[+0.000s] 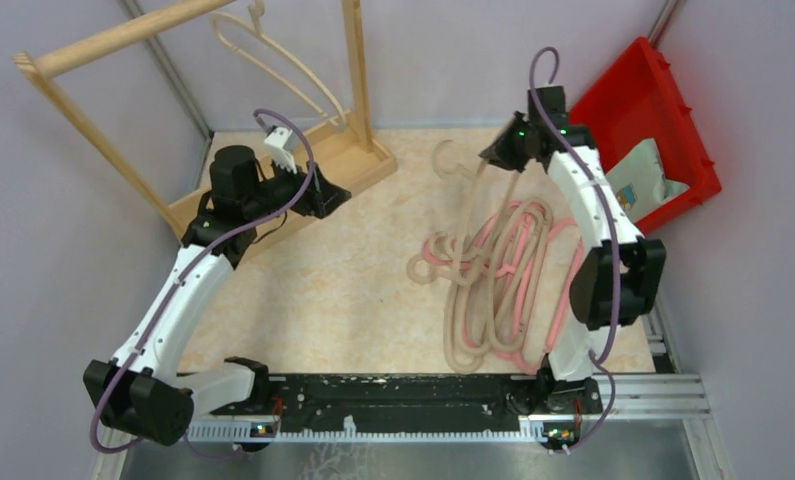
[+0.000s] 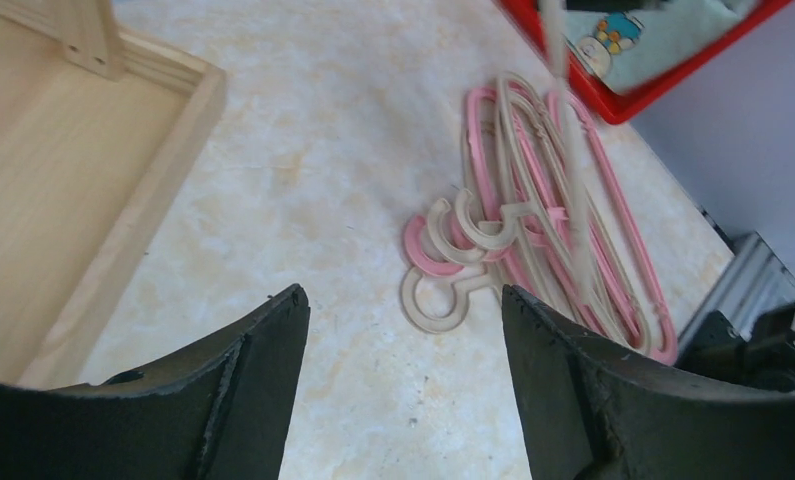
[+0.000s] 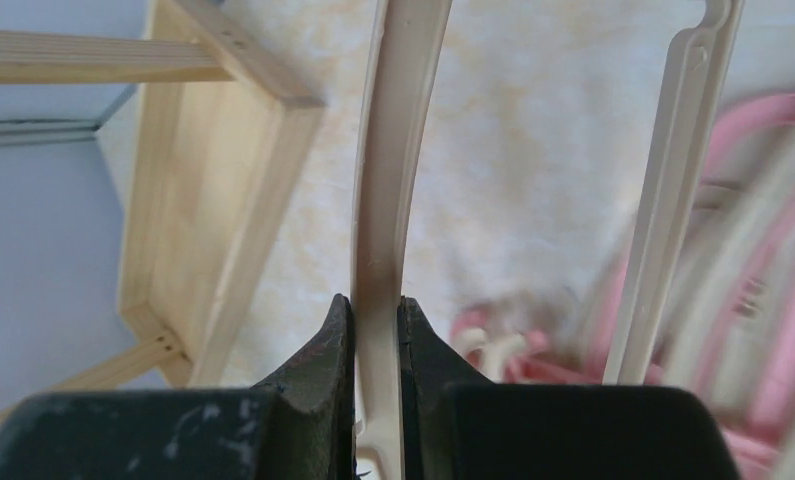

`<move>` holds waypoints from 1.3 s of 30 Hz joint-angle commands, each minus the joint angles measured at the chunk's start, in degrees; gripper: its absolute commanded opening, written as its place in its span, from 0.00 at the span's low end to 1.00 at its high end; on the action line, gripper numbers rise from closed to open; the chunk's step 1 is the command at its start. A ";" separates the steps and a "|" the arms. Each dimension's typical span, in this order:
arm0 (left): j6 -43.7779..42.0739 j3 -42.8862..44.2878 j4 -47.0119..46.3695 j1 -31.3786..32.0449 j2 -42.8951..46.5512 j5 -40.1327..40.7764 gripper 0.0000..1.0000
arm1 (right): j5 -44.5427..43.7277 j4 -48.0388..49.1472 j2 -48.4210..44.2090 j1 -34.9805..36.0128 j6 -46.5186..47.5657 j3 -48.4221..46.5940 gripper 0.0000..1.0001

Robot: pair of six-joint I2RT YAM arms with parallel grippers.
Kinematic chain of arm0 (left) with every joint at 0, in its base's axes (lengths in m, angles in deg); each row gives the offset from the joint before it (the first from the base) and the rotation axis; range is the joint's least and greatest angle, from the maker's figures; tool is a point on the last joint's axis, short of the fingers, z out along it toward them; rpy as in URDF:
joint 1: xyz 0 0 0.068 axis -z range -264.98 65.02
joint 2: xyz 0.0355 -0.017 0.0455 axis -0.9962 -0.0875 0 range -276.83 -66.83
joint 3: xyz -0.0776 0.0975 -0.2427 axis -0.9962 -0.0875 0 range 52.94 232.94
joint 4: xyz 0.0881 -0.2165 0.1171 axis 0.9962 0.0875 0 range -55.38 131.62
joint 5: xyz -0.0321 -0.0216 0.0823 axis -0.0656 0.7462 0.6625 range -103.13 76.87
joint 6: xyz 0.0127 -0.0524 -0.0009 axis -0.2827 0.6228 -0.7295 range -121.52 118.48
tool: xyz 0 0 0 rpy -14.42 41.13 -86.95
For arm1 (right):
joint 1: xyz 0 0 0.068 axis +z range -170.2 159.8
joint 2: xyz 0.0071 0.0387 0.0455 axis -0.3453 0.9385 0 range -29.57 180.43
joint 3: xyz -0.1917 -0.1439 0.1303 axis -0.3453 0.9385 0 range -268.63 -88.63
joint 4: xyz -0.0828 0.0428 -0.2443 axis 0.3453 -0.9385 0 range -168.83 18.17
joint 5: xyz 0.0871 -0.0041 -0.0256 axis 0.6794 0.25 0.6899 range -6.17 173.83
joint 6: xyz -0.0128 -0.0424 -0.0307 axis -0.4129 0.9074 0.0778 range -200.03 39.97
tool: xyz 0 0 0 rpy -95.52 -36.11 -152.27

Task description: Organize the hangers

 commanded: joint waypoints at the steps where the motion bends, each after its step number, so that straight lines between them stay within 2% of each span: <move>1: 4.69 -2.70 -6.70 1.30 -0.69 -10.07 0.76 | 7.51 17.26 8.06 5.10 -9.18 -4.99 0.00; 7: 7.40 -7.27 -12.95 6.23 0.41 -8.01 0.81 | 10.36 34.38 13.59 8.60 -20.59 -8.13 0.00; 11: 7.91 -9.31 -15.85 9.99 -0.88 -5.79 0.81 | 11.78 39.24 16.37 8.97 -25.84 -11.77 0.00; 15: 7.20 -11.06 -18.62 12.92 -3.53 -1.99 0.81 | 14.55 39.02 18.48 9.67 -28.53 -16.78 0.00; 21: 6.48 -10.90 -21.40 14.92 -7.75 3.75 0.80 | 17.46 38.80 16.67 11.37 -31.20 -17.16 0.00; 26: 5.34 -10.89 -22.57 15.02 -6.43 7.60 0.80 | 16.09 36.04 10.39 11.21 -27.76 -10.84 0.00; 32: 2.86 -6.66 -17.09 15.02 -3.93 5.70 0.80 | 13.89 32.62 7.70 10.15 -24.13 -6.71 0.00; 39: 1.01 -8.50 -15.42 14.97 -2.97 8.42 0.81 | 15.33 31.53 7.78 9.87 -23.88 -7.56 0.00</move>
